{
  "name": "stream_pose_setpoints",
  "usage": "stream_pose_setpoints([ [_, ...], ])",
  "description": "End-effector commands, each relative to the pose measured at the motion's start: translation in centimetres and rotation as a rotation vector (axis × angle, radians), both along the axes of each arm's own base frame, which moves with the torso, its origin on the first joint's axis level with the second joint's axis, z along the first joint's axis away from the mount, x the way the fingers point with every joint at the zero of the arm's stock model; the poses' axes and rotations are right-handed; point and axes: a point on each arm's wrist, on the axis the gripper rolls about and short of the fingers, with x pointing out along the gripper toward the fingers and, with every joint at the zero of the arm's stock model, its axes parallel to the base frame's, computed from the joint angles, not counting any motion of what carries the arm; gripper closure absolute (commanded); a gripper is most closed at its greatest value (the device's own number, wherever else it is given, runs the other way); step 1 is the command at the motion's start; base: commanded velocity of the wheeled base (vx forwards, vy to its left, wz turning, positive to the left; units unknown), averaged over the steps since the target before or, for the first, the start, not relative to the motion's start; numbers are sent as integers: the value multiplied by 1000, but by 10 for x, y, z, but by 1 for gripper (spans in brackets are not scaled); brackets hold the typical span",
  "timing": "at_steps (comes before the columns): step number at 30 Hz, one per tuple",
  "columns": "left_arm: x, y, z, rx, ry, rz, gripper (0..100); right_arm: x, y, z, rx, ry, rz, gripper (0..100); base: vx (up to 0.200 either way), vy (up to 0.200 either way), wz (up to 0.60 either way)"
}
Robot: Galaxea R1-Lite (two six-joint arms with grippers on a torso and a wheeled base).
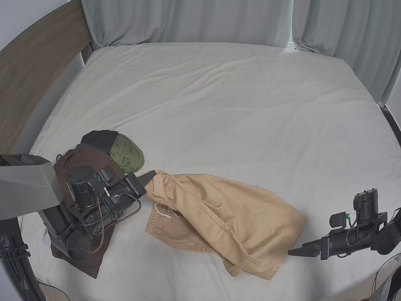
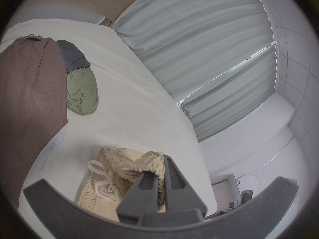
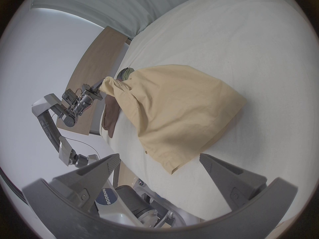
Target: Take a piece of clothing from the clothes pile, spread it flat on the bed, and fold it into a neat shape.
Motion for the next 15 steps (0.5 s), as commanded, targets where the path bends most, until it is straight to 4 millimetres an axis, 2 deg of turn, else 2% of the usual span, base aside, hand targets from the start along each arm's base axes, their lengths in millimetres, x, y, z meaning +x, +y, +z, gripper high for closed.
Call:
stream_pose_setpoints([
  [1,0,0,0,0,1,0,100,5,1,-29,-12,92,0,0,0,0,0],
  [5,0,0,0,-1,-1,0,100,12,1,-41,-10,68,-4,0,0,0,0],
  [7,0,0,0,-1,-1,0,100,12,1,-41,-10,68,-4,0,0,0,0],
  [8,0,0,0,-1,-1,0,100,12,2,-48,-7,52,-7,0,0,0,0],
  [15,0,0,0,0,1,0,100,19,7,-59,30,36,-36,0,0,0,0],
])
